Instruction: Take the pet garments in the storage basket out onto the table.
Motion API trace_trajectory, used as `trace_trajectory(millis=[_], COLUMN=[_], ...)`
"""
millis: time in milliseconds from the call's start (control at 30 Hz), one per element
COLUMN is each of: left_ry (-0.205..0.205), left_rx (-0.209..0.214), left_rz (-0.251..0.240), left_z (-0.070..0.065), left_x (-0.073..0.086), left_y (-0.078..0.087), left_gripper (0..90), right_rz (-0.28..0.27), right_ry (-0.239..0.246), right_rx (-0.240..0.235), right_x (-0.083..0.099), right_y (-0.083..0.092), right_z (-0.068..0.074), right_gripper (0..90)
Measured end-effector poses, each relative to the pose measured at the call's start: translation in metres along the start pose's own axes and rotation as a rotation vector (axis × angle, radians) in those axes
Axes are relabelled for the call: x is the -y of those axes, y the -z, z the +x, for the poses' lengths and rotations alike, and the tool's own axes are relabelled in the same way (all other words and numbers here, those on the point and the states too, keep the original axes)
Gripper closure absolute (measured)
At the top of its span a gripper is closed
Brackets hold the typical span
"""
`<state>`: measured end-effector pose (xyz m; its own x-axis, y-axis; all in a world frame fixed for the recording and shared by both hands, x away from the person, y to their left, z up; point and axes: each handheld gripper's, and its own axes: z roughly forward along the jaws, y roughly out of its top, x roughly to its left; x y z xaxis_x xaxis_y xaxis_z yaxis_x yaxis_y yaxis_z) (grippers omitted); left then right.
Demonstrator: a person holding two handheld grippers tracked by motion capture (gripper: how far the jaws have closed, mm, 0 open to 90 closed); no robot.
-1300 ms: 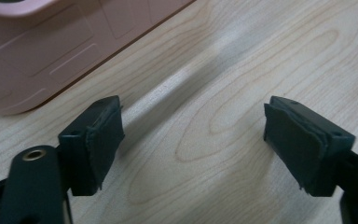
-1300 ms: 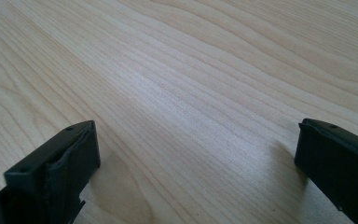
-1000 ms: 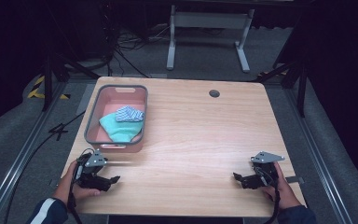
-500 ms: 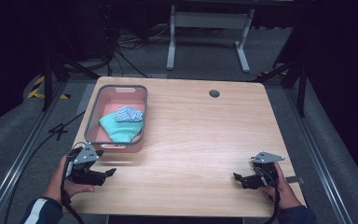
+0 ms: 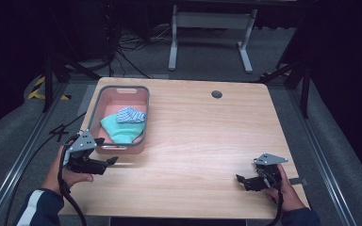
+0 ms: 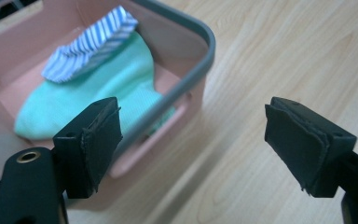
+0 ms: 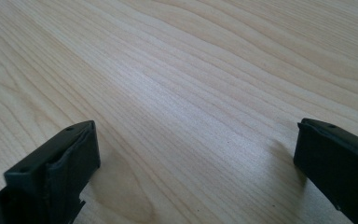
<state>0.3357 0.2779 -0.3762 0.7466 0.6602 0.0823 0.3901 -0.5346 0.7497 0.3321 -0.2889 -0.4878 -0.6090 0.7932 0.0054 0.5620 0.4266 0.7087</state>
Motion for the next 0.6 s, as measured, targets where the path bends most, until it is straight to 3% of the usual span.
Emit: trace_trajectory(millis=[133, 333, 600], left_ry=[-0.014, -0.053, -0.06], left_rx=[-0.012, -0.03, -0.044], left_rz=[0.024, 0.119, 0.241], left_z=[0.009, 0.025, 0.042], left_x=[-0.018, -0.039, -0.058], left_y=[-0.001, -0.016, -0.043], left_gripper=[19.0, 19.8, 21.5], right_rz=[-0.002, -0.002, -0.001], right_ry=[0.001, 0.002, 0.002], right_rx=[-0.002, -0.002, -0.002], right_x=[0.0, 0.0, 0.0], right_y=[0.0, 0.0, 0.0], right_z=[0.0, 0.0, 0.0], right_gripper=[0.5, 0.5, 0.5])
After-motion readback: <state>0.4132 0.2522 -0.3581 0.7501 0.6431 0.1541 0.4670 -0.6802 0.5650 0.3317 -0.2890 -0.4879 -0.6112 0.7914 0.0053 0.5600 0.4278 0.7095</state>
